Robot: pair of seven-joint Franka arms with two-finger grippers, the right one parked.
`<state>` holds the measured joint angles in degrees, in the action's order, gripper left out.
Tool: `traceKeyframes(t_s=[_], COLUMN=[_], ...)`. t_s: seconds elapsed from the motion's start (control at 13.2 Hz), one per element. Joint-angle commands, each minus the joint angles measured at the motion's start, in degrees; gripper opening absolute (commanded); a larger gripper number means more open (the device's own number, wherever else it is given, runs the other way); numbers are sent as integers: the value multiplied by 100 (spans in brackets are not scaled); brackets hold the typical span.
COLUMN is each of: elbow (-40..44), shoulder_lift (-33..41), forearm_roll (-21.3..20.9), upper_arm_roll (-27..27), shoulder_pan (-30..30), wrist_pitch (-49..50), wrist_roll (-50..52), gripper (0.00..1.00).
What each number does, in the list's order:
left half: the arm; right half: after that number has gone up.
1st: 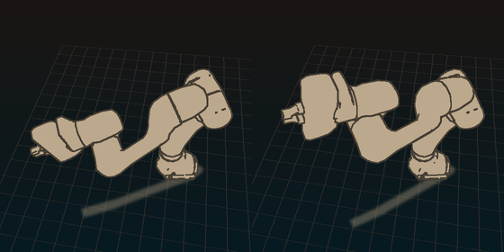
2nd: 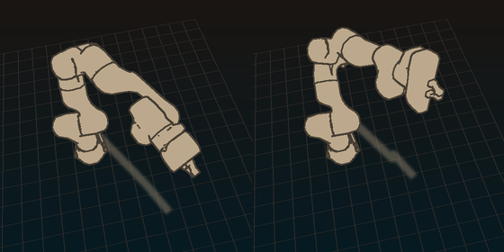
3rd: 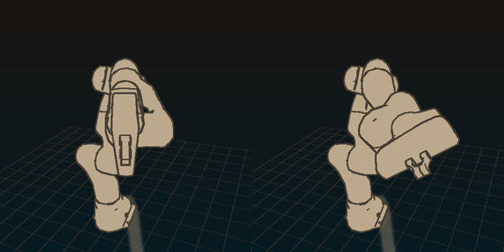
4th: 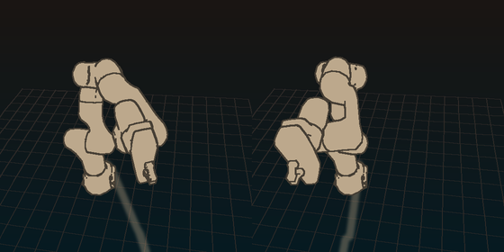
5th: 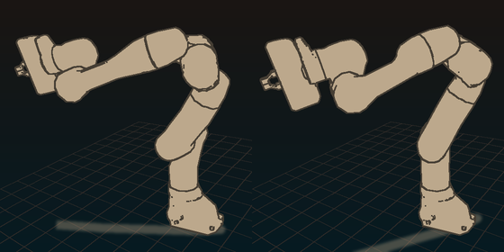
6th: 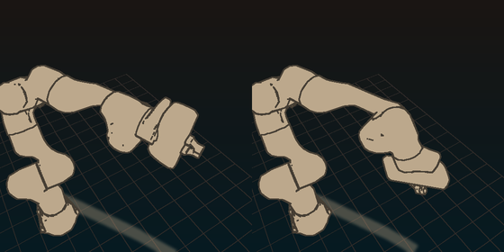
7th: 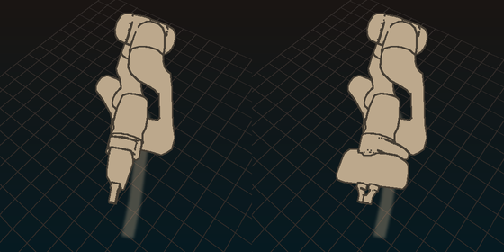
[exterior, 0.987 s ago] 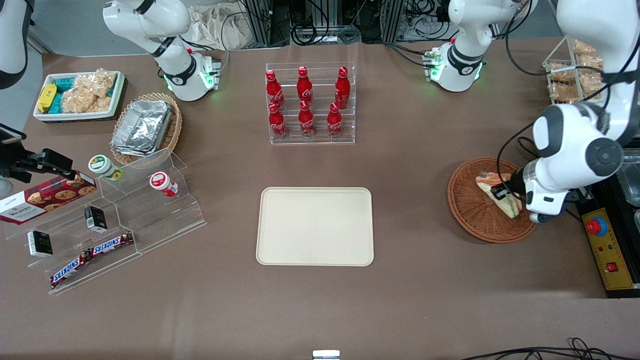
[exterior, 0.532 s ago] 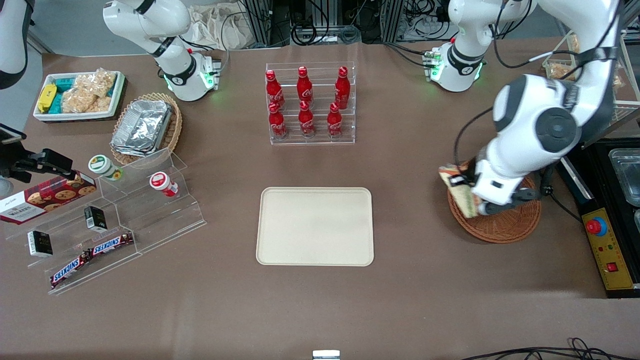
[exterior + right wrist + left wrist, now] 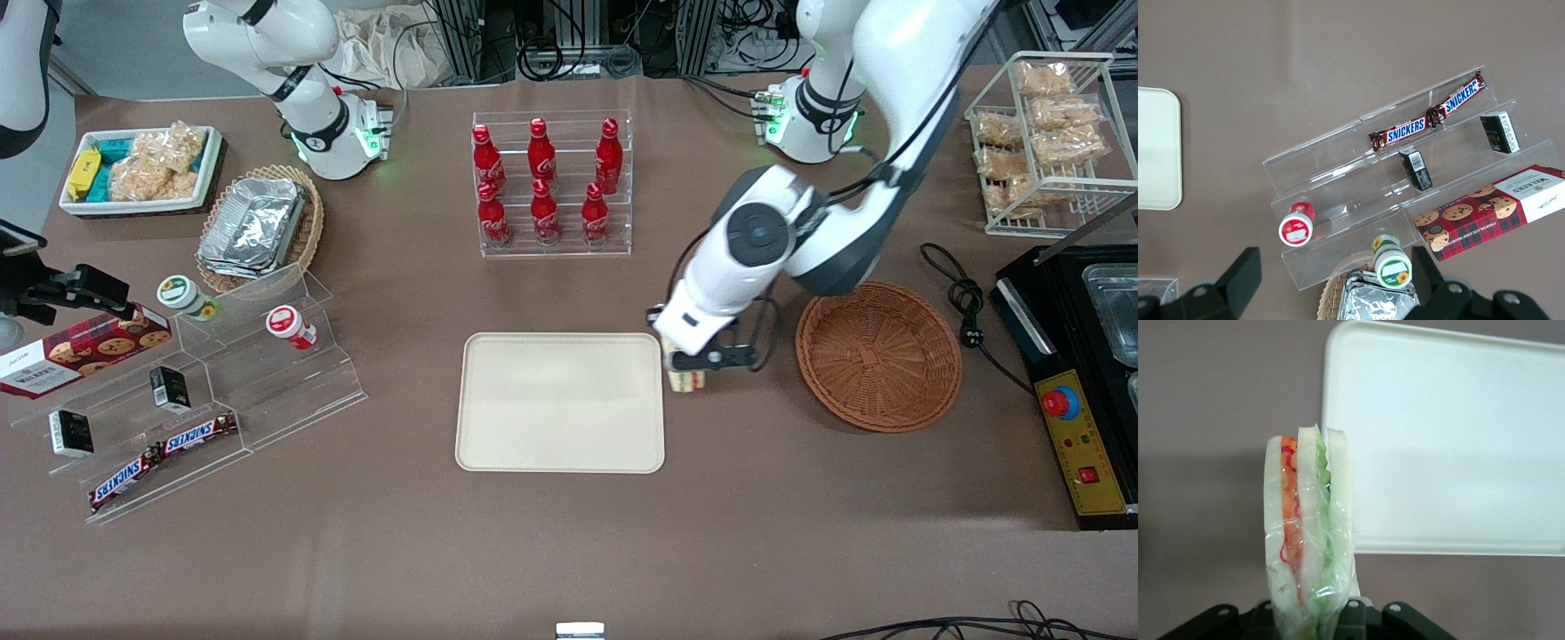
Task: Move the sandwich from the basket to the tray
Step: 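Carry the sandwich with the left gripper over to the cream tray, then lower the sandwich onto the tray and open the left gripper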
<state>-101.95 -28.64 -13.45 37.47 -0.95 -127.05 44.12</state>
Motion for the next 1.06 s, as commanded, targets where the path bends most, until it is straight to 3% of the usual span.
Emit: traceKeyframes(t_s=[0.0, 0.08, 0.15, 0.3, 0.46, 0.68, 0.84, 0.99], elbow=[563, 554, 554, 563, 580, 774, 774, 765], shoulder_lift=[-861, -993, -1160, -1424, -1495, -1129, -610, -179], forearm_roll=[-604, -928, -1209, -1536, -1537, -1529, -1415, -1064], upper_arm_roll=[41, -11, -47, -47, -56, -56, 14, 338], shoulder_pan=[-202, -282, -283, -326, -379, -196, 146, 664], wrist_pitch=[-266, -441, -582, -855, -979, -700, 10, 399], wrist_roll=[9, 18, 9, 44, 341, 782, 713, 625], gripper=[0, 0, 8, 66, 99, 99, 99, 99])
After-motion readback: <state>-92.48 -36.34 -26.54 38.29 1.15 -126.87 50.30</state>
